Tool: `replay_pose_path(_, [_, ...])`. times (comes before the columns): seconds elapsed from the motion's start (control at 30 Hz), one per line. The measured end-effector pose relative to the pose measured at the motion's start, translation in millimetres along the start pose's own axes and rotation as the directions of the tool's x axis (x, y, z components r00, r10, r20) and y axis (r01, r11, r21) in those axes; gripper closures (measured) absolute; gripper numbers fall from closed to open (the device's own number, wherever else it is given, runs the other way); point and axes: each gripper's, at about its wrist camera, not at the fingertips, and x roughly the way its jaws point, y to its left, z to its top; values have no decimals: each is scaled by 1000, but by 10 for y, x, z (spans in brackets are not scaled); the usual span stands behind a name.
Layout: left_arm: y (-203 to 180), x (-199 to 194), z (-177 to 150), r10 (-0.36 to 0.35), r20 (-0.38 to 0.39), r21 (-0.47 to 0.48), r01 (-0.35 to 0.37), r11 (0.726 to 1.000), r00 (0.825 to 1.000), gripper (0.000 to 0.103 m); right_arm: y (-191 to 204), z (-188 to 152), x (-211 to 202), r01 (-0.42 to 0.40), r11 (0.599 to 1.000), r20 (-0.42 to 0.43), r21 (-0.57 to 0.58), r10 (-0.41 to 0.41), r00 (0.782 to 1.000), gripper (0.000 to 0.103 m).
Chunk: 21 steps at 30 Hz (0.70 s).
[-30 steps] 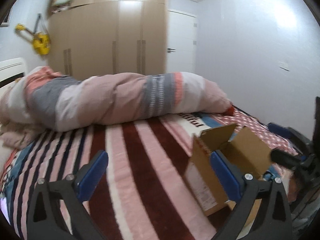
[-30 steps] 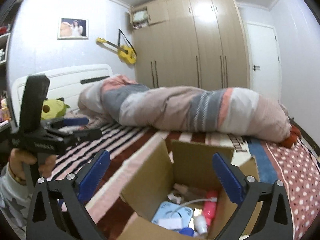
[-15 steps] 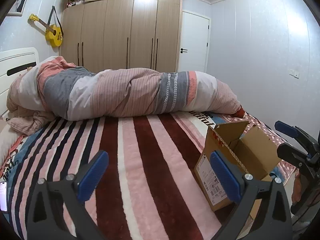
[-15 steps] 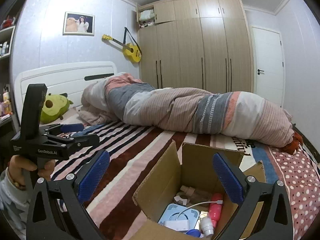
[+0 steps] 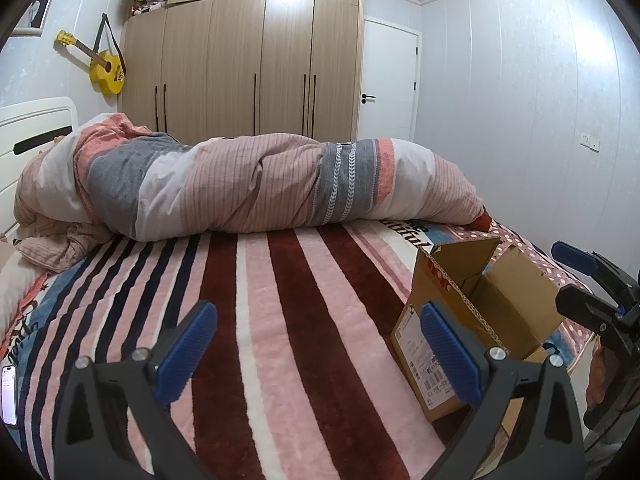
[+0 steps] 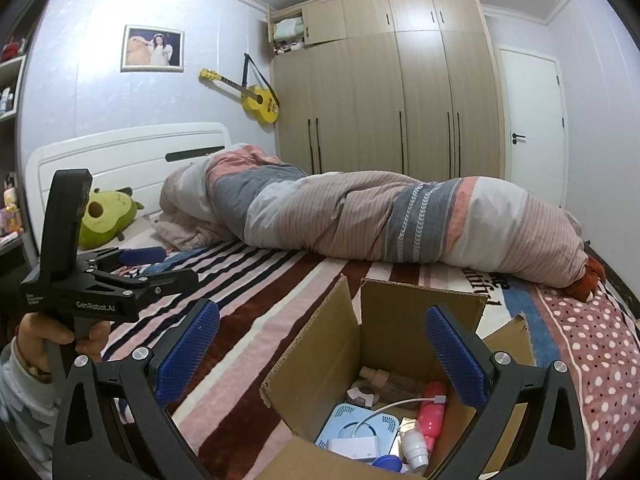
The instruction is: Organize rigid objects
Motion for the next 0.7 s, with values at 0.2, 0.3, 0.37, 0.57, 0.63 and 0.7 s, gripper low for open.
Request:
replay_pose_path(0.2, [-6,-3,-2,0,0,0,0,1000,1000,2,17,-17,9,2,1000,-1,2,-2,1000,0])
replay_pose_path(0.3, [-6,2,5,-1,2,2,1,1000,1000,2,18,-17,9,1,1000,-1,2,-1,1000,0])
replay_pose_path(0.37, [-9,11,8,1,2,4,-1,1000,1000,2,21,-14,10,4,1000,-2,2,-4,1000,0])
replay_pose_path(0.57, [-12,3,21,6,6,5,-6,1000,1000,2,36,-24,7,5,1000,-2,6,-5,1000,0])
replay_pose_path(0.63, [-18,-3,16,8,7,8,-8,1000,1000,2,36,-16,6,6,1000,-1,4,-6,1000,0])
replay_pose_path(0.7, [-23,-4,14,11,9,9,-11,1000,1000,2,36,-10,4,6,1000,-1,6,-6,1000,0])
